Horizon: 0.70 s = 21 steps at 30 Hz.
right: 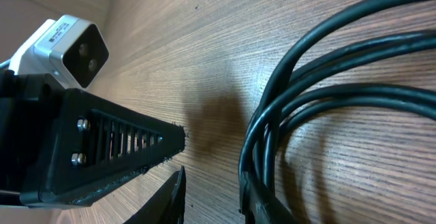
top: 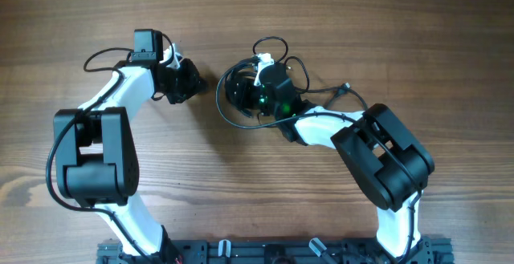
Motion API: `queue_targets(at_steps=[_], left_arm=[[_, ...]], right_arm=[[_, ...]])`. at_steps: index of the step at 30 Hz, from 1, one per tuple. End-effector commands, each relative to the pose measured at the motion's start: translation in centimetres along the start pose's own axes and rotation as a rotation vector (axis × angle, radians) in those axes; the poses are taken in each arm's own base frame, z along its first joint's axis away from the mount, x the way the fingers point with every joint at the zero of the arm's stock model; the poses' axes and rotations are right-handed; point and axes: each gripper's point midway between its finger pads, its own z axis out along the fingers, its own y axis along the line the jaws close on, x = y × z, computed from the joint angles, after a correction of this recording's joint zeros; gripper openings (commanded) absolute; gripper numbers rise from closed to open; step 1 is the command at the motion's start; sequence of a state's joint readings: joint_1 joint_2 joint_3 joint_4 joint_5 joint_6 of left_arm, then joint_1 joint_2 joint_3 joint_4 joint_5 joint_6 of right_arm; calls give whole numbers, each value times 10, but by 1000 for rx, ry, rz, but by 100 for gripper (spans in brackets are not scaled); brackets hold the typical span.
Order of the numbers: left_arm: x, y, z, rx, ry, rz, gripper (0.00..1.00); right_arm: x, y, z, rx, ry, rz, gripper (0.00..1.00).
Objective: Untangle cables
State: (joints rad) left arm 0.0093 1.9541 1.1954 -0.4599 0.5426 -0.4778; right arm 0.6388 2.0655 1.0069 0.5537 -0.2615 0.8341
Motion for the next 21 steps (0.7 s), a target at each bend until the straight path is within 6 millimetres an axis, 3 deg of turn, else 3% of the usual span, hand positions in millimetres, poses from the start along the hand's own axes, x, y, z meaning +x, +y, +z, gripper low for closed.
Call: queue_targets(at_steps=[1,9,21], left_arm=[[-8,-9,-8,10,-34,24,9],[-8,-9,-8,10,-35,24,9],[-8,-9,-8,10,-35,24,9]], right_arm=[[6,-9,6,35,-3,3,29],[17,-8,11,55,-2,-18,28],[15,-26,15,152,-69,-128,29]])
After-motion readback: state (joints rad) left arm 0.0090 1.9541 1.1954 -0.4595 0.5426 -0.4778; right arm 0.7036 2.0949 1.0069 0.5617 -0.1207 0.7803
